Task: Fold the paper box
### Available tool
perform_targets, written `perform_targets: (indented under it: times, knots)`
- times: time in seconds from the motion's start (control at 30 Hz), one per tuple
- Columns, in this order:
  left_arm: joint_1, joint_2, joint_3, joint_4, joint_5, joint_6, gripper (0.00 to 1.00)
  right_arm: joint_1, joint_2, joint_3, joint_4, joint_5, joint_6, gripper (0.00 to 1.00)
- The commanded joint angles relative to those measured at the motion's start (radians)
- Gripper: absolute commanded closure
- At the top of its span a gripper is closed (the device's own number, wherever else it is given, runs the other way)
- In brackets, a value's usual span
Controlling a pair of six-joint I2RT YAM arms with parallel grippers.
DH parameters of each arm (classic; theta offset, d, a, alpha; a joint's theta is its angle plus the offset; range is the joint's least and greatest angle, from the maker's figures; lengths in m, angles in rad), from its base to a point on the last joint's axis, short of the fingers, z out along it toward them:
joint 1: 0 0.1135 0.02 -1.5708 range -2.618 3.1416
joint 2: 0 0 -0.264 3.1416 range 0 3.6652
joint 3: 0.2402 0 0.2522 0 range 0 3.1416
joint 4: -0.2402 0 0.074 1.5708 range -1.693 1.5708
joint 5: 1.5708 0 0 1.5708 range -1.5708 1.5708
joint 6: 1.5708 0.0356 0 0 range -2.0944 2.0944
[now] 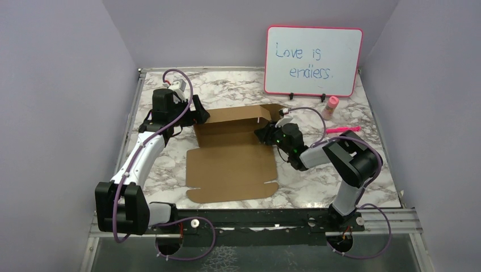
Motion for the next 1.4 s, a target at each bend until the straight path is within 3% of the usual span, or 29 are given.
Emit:
perform_targets:
  times: [0.0,0.43,1.0,1.17,1.37]
  knots:
    - [-0.002,0.02,-0.025,-0.034,0.025,0.01,0.09,0.032,0.033,0.027,0.038,-0.032,-0.078,0.63]
    - [-0.001,-0.003,-0.015,-0.04,0.006,0.018,0.09,0.051,-0.015,0.024,0.0,-0.008,-0.141,0.47]
    - [-0.021,-0.201,0.109,-0.141,-0.168,0.0,0.08,0.05,-0.472,-0.037,-0.439,0.055,-0.388,0.33]
    - [-0.111,-0.257,0.085,-0.147,-0.207,-0.026,0.08,0.016,-0.572,-0.007,-0.549,0.132,-0.458,0.33]
    - [-0.356,-0.267,0.053,-0.143,-0.38,-0.072,0.08,-0.107,-0.602,0.028,-0.576,0.113,-0.465,0.33]
